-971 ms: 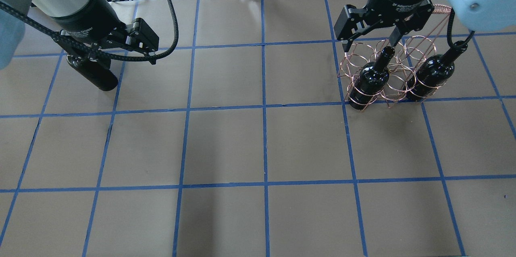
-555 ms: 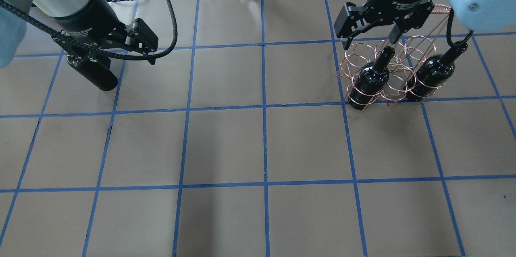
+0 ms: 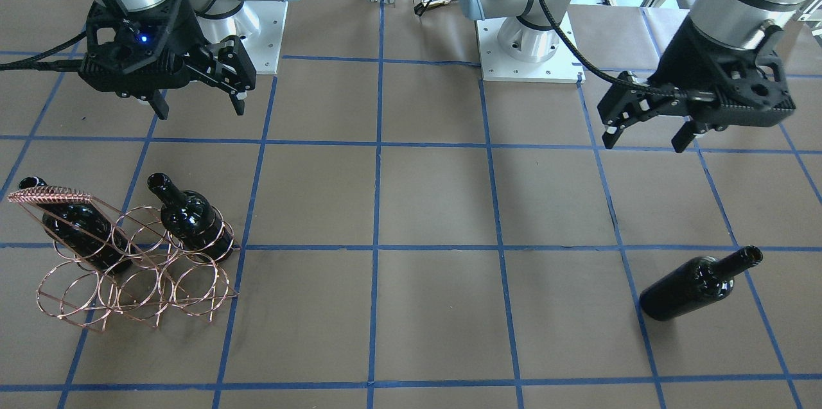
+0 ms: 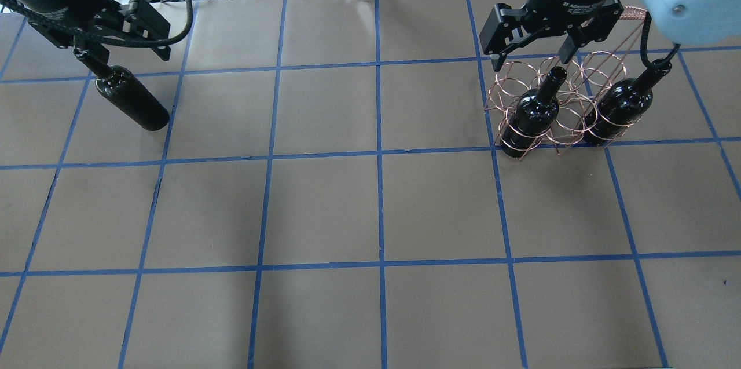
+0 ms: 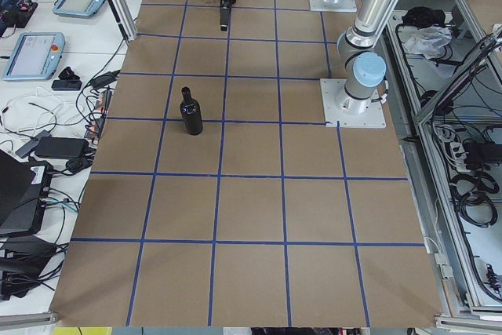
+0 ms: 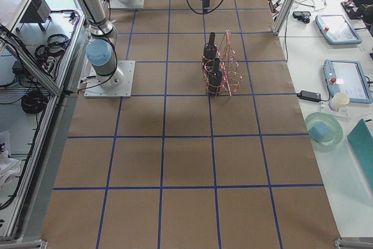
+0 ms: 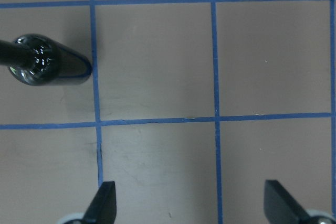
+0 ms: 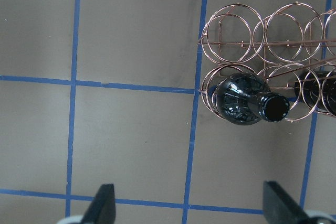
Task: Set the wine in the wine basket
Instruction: 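Close the left gripper on the bottle neck and lift it upright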
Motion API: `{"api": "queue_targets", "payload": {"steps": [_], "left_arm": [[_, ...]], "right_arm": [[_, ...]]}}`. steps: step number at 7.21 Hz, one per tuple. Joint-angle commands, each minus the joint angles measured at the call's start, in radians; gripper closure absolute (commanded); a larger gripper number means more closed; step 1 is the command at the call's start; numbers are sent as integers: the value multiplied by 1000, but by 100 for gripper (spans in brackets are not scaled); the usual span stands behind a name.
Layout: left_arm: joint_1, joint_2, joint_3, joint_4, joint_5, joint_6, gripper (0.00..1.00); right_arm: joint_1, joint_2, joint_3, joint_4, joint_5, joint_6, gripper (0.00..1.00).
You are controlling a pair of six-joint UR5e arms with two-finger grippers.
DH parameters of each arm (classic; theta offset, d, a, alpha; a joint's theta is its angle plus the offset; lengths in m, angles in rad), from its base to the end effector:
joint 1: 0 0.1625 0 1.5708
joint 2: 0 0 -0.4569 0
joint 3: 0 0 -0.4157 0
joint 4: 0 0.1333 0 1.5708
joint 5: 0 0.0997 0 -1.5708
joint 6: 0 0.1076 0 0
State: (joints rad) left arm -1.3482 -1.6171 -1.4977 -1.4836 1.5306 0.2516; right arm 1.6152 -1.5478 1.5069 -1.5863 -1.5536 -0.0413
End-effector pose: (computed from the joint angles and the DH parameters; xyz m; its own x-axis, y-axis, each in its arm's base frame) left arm -0.0133 -0.5648 0.5346 -0.9994 0.0319 0.0103 0.0304 0.9923 -0.1201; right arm 0.1586 -0.5249 0.5345 -0.9961 -0.0865 -0.0148 -0.0855 0.9947 -0.0570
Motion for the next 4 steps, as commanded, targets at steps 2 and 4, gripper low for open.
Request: {"api": "queue_targets", "payload": {"steps": [2, 4], "left_arm": [[148, -134, 117, 2, 10, 185, 0], [198, -211, 175, 8, 10, 279, 0]], "right_arm": [[0, 0, 1, 2, 0, -2, 0], [0, 0, 1, 3, 0, -5, 0]]}}
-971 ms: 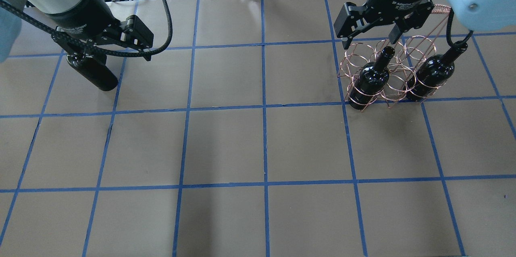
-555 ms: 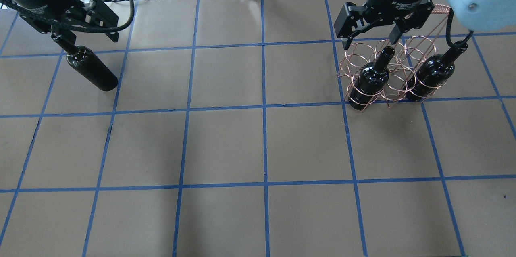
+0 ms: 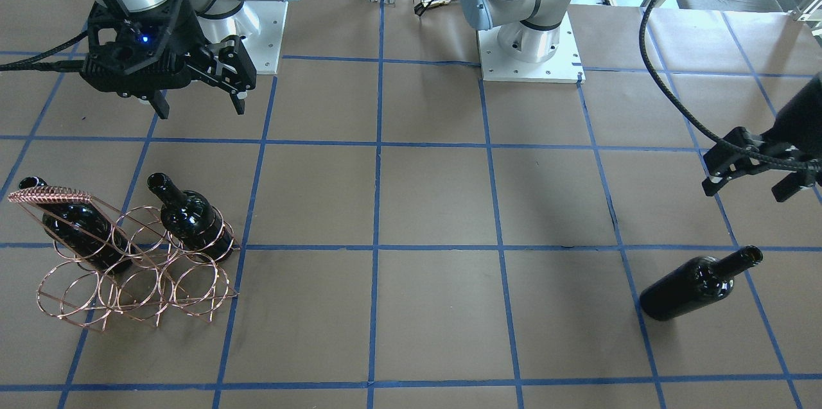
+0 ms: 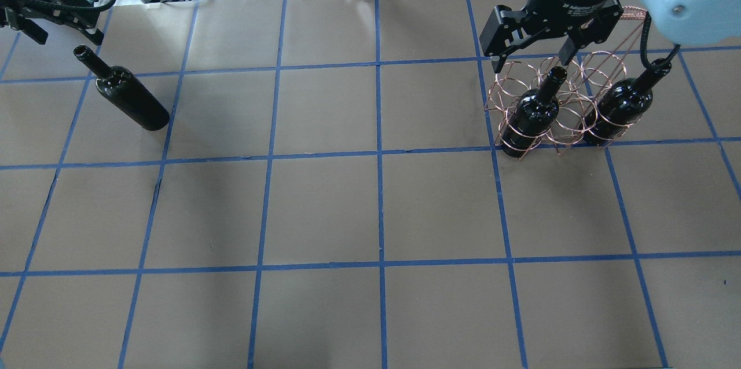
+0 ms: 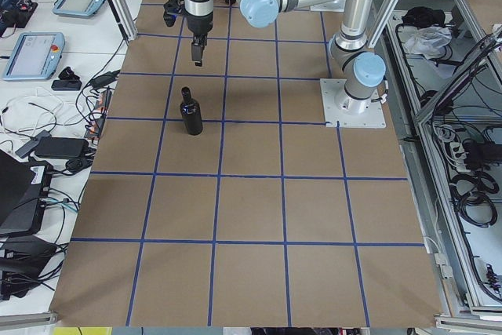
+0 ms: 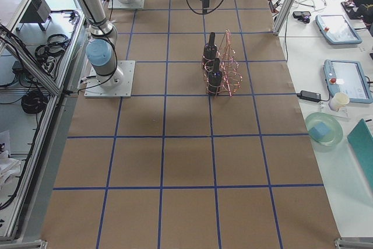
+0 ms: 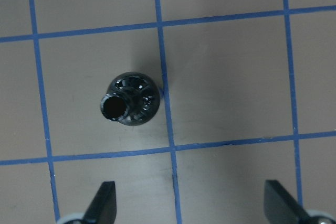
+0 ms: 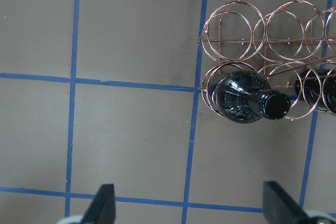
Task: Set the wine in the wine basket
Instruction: 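Close the left gripper on the bottle neck and lift it upright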
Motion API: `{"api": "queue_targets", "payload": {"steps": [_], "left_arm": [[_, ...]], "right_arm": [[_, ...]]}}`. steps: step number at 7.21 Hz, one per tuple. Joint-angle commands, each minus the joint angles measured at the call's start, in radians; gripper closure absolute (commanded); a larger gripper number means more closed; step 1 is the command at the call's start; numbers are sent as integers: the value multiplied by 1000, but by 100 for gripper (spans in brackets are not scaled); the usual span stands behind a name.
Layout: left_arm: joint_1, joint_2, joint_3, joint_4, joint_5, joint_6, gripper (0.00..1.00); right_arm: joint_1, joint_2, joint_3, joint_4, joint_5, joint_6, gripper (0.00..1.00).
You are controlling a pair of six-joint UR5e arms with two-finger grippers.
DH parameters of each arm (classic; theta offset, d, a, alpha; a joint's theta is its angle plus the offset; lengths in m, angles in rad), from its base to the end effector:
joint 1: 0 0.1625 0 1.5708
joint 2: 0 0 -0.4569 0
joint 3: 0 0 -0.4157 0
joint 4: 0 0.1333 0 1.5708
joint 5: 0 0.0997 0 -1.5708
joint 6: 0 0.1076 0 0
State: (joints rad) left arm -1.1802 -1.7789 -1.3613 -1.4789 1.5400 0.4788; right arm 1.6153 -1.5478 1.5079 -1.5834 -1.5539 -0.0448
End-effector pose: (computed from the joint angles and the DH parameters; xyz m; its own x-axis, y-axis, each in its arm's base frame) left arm 0.1095 -0.6247 0.5123 -0.9959 0.0887 -0.0157 0.0899 0.9912 -0.0968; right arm 0.1586 -0.5245 0.5337 -0.9958 -0.0900 -0.0145 -0.0891 0.9946 -0.0532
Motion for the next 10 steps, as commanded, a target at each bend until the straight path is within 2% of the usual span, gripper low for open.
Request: {"api": "queue_targets", "payload": {"steps": [1, 3, 10], "left_arm": [[30, -92, 66, 37, 0, 60, 0], [30, -157, 71, 104, -3, 61, 0], [30, -243, 70, 97, 17, 70, 0]], "right_arm": [[0, 0, 0, 2, 0, 0, 0], [0, 2, 0, 0, 0, -1, 0], [0, 2, 0, -4, 2, -3, 0]]}}
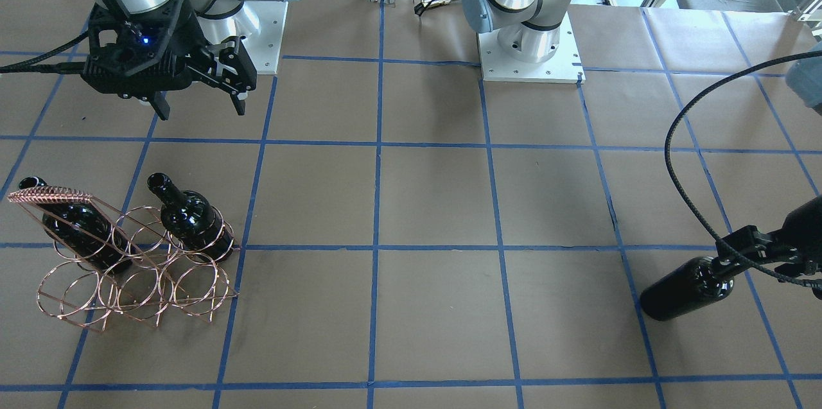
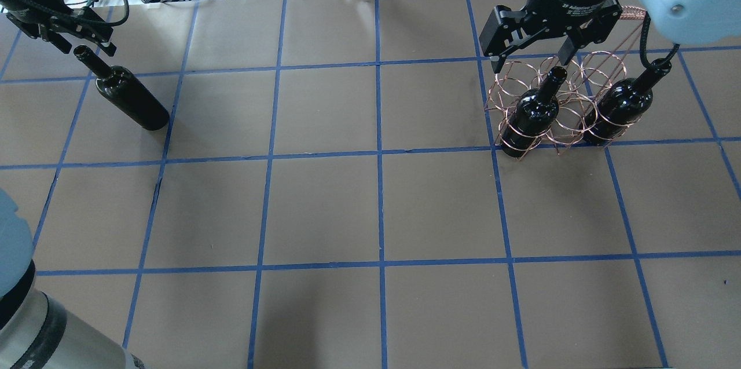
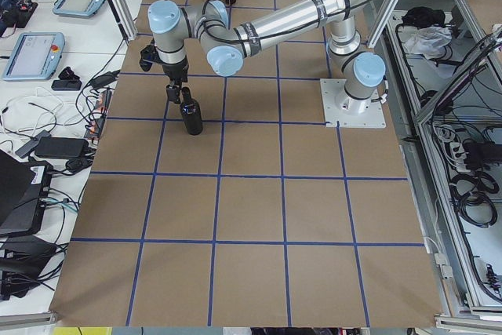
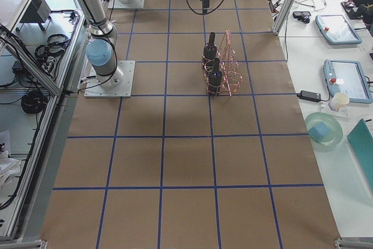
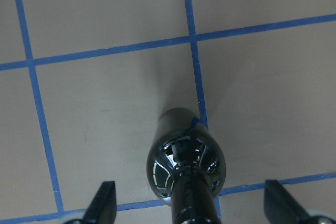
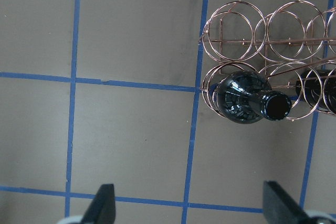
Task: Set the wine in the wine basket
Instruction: 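Close the left gripper on the bottle neck and lift it upright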
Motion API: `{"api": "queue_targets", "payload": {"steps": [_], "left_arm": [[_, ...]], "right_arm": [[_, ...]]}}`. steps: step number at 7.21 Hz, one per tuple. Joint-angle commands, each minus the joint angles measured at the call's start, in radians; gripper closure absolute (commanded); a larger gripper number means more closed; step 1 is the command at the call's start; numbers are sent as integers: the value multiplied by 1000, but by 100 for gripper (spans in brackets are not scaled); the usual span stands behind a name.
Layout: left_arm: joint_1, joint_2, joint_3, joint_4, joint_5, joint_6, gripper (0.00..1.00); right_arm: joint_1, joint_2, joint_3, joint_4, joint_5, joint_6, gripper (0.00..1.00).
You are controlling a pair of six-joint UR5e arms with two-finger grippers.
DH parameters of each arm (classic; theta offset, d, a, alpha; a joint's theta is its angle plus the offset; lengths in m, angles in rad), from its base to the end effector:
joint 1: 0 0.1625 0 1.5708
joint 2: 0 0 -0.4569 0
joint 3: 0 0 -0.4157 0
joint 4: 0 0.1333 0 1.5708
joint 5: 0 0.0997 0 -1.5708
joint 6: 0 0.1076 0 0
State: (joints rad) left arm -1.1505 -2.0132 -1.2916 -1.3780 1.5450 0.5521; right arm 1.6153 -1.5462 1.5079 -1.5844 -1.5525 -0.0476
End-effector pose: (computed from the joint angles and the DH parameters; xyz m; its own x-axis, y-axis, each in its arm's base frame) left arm 0.1649 -0.7025 0.4033 -0.9912 0.1319 0.0064 0.1316 0.9906 -0.0387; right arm 0.1588 -0.5252 0.5329 -0.9956 -0.0928 -0.0158 -0.0919 0.9944 -0.0527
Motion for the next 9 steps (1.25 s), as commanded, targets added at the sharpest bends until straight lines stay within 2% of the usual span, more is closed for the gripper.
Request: {"api": "queue_targets", "payload": {"steps": [1, 3, 9], "left_arm": [[0, -10, 0, -7, 30, 0, 0], [0, -9, -5, -10, 27, 2, 28], [0, -6, -9, -41, 21, 2, 34]], "right_arm": [[0, 0, 0, -2, 0, 5, 0], [0, -2, 0, 7, -1, 8, 0], [0, 0, 2, 6, -1, 9, 0]]}}
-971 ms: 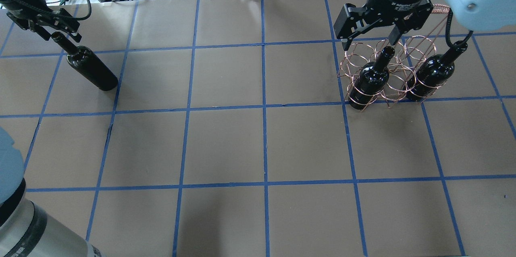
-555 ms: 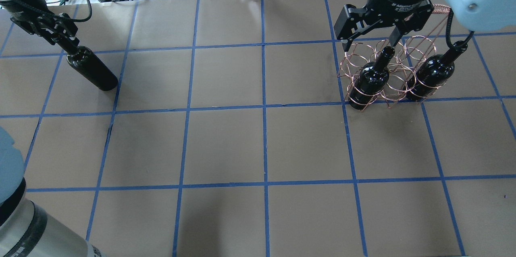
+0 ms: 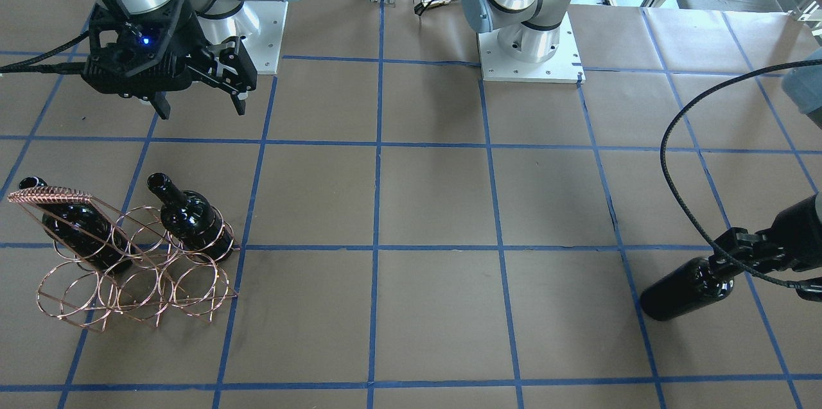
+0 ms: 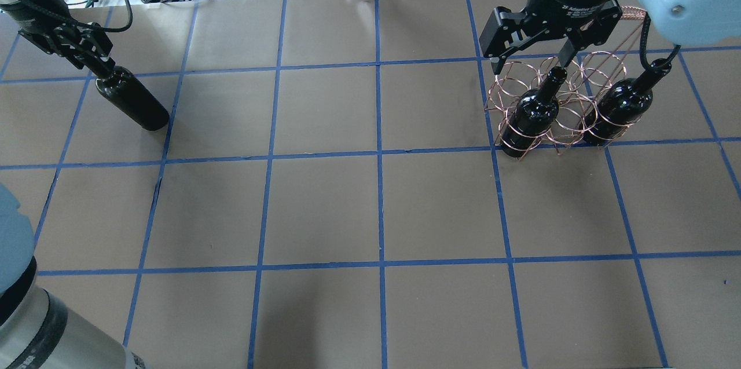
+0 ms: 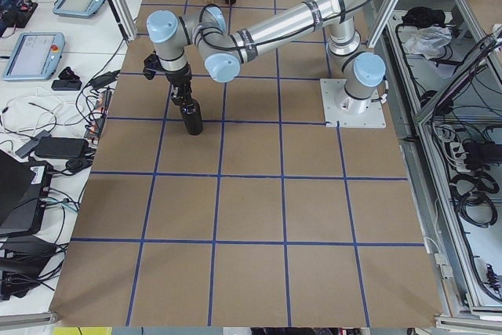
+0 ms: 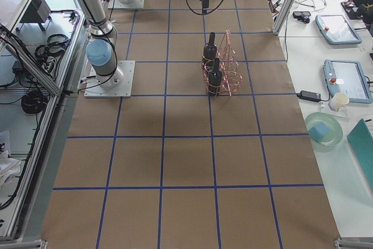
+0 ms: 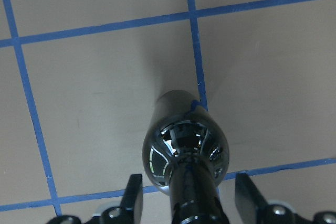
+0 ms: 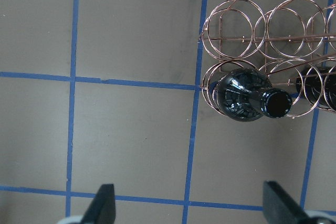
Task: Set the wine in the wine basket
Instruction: 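Close the left gripper on the bottle neck and lift it upright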
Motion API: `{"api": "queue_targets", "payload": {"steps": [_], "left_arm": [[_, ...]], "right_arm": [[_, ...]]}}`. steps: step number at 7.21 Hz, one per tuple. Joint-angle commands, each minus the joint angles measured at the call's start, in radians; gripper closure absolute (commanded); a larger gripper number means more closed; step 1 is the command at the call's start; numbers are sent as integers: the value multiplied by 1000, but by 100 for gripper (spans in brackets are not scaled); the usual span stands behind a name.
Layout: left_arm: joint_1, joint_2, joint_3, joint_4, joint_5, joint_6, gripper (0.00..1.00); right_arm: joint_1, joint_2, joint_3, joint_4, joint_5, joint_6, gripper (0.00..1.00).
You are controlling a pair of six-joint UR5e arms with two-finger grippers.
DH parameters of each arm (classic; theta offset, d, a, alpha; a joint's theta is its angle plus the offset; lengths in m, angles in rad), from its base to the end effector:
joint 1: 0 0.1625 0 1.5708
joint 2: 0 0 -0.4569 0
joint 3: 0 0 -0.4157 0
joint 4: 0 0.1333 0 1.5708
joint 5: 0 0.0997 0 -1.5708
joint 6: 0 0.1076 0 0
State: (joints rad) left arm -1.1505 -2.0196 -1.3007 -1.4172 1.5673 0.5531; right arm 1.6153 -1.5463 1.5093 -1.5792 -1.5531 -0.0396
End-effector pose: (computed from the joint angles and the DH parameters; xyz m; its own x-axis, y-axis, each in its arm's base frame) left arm 0.1653 -0.6975 0.3902 -0.9911 0.1322 0.0162 0.1325 0.9910 0.0195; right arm 0.1587 -0.5245 0.5317 -0.9963 -0.0848 -0.0159 -0.0839 0.9954 -0.0460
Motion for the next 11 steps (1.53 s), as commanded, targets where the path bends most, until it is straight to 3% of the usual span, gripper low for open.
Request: {"api": "queue_targets", "payload": {"steps": [1, 2, 3, 8, 11], "left_arm": [[0, 1, 0, -3, 0, 1, 46], [0, -1, 0, -6, 3, 1, 85], [0, -1, 1, -2, 5, -1, 100], [-24, 62, 3, -8, -3, -51, 100], [-200, 149, -41, -17, -12, -266, 100]], "right_arm": [[0, 0, 0, 1, -1, 0, 0], [0, 0, 0, -1, -1, 0, 0], [0, 0, 0, -1, -1, 0, 0], [0, 0, 0, -2, -1, -3, 0], [0, 0, 0, -5, -1, -10, 0]]}}
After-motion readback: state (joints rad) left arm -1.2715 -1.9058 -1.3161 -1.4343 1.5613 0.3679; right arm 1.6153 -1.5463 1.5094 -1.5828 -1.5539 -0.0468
